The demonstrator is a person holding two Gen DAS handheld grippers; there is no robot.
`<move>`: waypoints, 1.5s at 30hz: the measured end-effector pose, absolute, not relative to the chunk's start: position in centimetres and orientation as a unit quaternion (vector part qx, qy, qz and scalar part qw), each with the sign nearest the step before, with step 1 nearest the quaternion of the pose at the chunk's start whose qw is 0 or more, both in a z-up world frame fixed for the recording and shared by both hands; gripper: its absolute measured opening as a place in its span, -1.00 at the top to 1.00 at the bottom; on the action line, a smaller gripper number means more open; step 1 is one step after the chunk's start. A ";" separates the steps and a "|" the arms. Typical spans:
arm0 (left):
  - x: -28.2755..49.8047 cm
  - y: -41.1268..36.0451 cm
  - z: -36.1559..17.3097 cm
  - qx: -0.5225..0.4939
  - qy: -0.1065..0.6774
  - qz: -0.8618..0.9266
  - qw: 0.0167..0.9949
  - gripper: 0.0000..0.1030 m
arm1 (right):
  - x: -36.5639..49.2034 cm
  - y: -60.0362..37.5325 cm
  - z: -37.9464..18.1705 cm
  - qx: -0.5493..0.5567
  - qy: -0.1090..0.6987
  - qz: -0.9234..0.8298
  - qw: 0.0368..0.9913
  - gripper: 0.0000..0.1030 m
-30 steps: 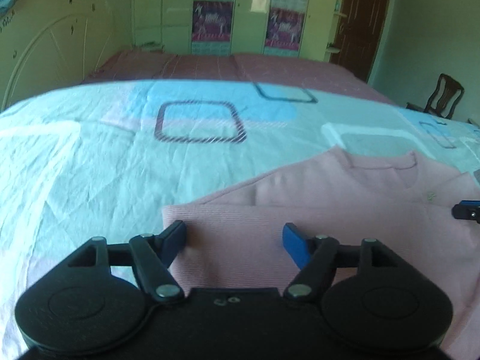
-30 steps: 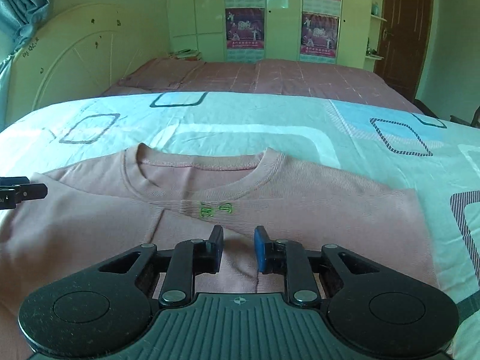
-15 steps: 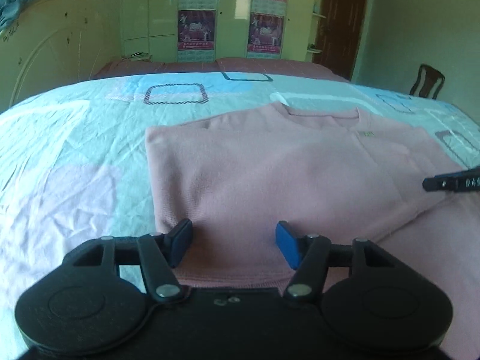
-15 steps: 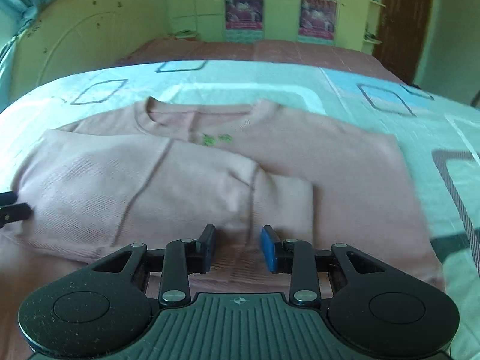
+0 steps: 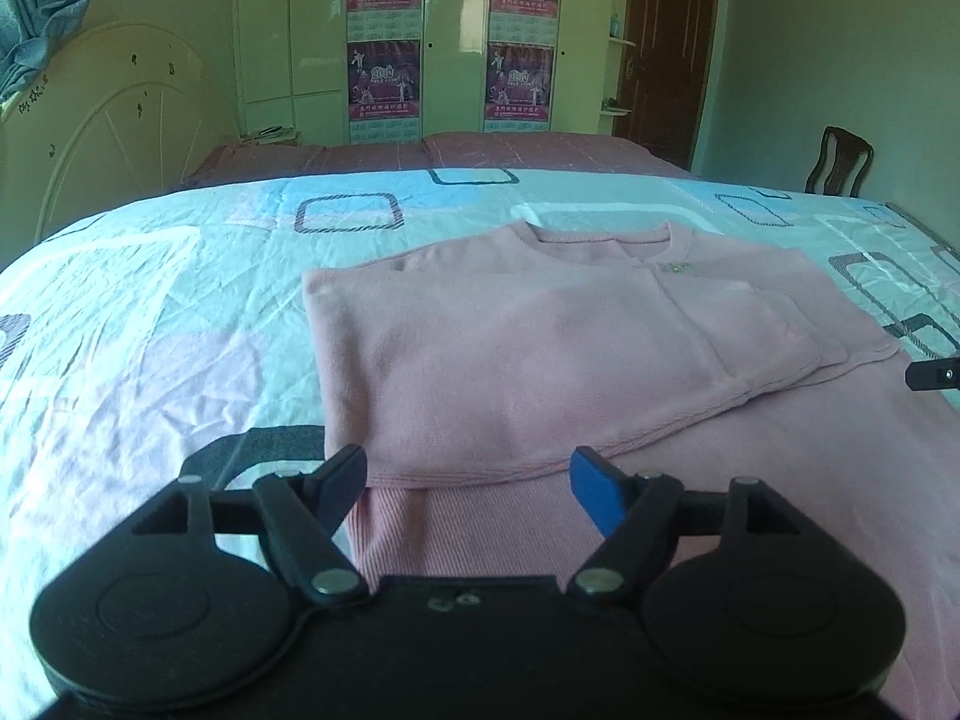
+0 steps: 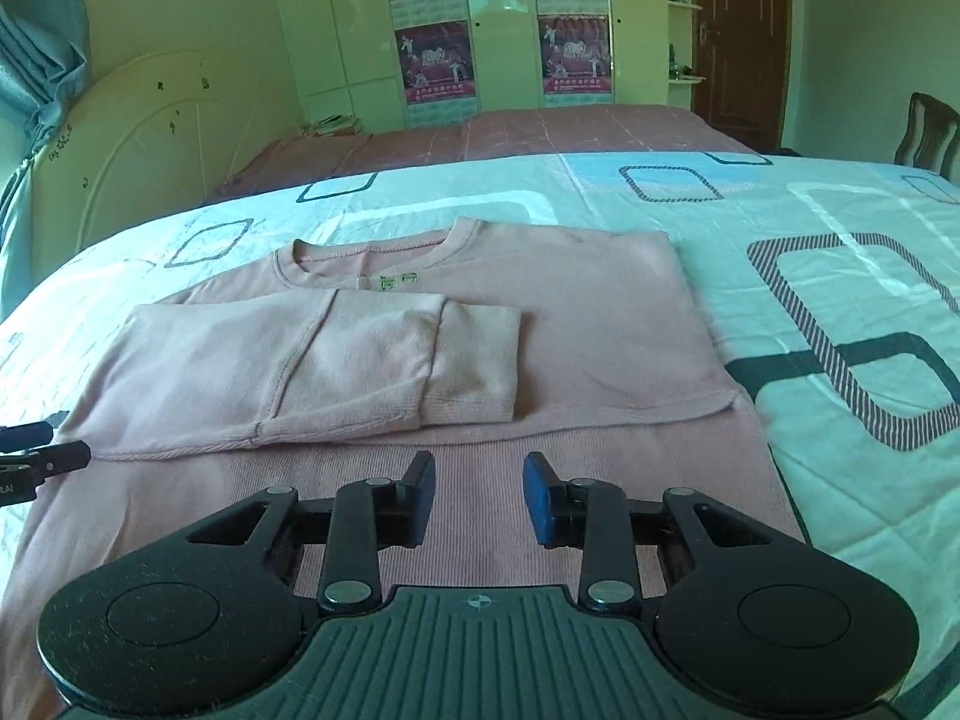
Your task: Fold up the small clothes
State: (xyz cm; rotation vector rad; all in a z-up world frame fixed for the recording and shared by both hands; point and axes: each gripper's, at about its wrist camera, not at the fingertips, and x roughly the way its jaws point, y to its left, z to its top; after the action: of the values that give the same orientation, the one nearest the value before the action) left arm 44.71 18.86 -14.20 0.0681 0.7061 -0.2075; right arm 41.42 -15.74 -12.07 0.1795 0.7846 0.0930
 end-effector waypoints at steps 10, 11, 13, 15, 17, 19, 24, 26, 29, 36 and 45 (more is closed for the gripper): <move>35.8 19.0 -13.7 0.028 0.354 -0.066 0.933 -0.47 | 34.3 -20.7 -11.1 0.113 0.381 0.055 0.916 0.37; 34.6 18.9 -13.9 0.029 0.358 -0.061 0.931 -0.45 | 33.1 -21.7 -11.1 0.119 0.380 0.052 0.916 0.37; 32.1 18.8 -14.2 0.030 0.367 -0.049 0.929 -0.42 | 30.6 -23.8 -11.2 0.136 0.380 0.045 0.914 0.36; 29.4 18.7 -14.2 0.028 0.368 -0.036 0.929 -0.39 | 27.9 -25.8 -11.2 0.150 0.375 0.037 0.914 0.06; 27.2 18.6 -14.3 0.026 0.369 -0.025 0.929 -0.39 | 25.5 -27.5 -11.1 0.157 0.369 0.033 0.915 -0.28; 25.2 18.7 -14.4 0.020 0.374 -0.015 0.927 -0.38 | 23.4 -29.0 -11.2 0.176 0.377 0.043 0.908 -0.28; 21.7 19.5 -14.9 -0.024 0.396 -0.001 0.918 -0.25 | 19.8 -31.3 -12.4 0.230 0.386 0.064 0.891 -0.27; 20.5 19.7 -14.6 -0.046 0.395 -0.001 0.917 -0.25 | 19.0 -31.9 -13.1 0.249 0.391 0.067 0.884 -0.25; 19.4 19.6 -14.7 -0.060 0.403 -0.009 0.913 -0.23 | 18.3 -32.5 -14.6 0.274 0.403 0.072 0.870 -0.10; 19.2 20.2 -15.2 -0.129 0.412 -0.022 0.902 -0.17 | 17.5 -33.2 -16.4 0.306 0.410 0.087 0.855 -0.02; 22.7 22.6 -16.1 -0.253 0.422 -0.053 0.869 0.21 | 21.4 -35.2 -17.9 0.397 0.409 0.117 0.813 -0.02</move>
State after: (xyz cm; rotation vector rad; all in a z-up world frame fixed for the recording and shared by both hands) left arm 22.72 22.59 -16.10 -0.5293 0.8836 -0.1109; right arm 21.39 -35.24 -17.86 0.8471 0.8739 0.2506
